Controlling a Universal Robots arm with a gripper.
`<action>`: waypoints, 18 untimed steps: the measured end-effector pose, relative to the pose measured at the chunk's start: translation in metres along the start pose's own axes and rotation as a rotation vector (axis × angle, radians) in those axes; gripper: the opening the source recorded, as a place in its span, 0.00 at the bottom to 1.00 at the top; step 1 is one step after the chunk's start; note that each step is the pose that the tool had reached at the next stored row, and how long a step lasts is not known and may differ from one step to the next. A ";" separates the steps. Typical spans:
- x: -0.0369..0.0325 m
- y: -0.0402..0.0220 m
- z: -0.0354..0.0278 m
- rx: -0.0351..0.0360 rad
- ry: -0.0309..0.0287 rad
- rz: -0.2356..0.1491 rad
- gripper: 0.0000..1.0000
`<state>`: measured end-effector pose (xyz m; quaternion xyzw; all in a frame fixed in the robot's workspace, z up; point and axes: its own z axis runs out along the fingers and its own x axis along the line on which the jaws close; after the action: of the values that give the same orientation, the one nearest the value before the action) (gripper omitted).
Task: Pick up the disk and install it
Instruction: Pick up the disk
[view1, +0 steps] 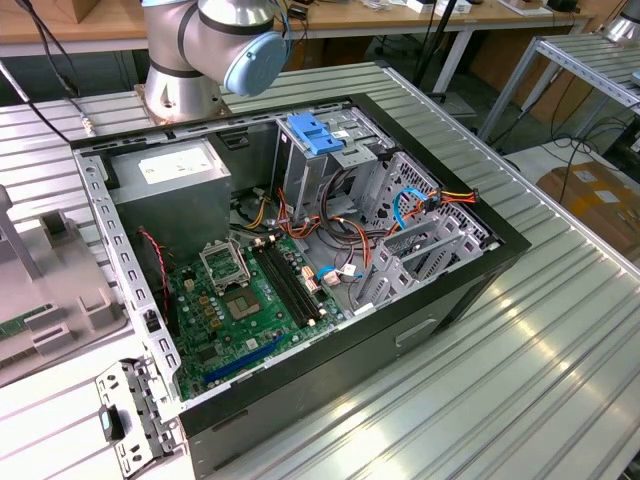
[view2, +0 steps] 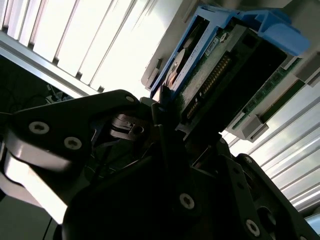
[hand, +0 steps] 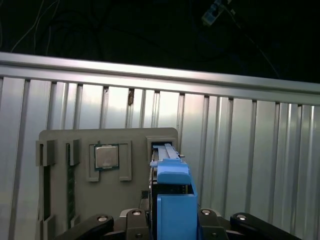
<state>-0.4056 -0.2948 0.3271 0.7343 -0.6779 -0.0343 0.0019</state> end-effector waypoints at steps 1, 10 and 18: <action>-0.0001 0.0000 -0.0008 0.0001 0.0000 0.000 0.37; -0.0004 0.0004 -0.0078 0.0001 -0.0001 0.000 0.37; -0.0007 0.0008 -0.0154 0.0001 -0.0001 0.000 0.37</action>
<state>-0.4056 -0.2948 0.3426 0.7343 -0.6779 -0.0342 0.0018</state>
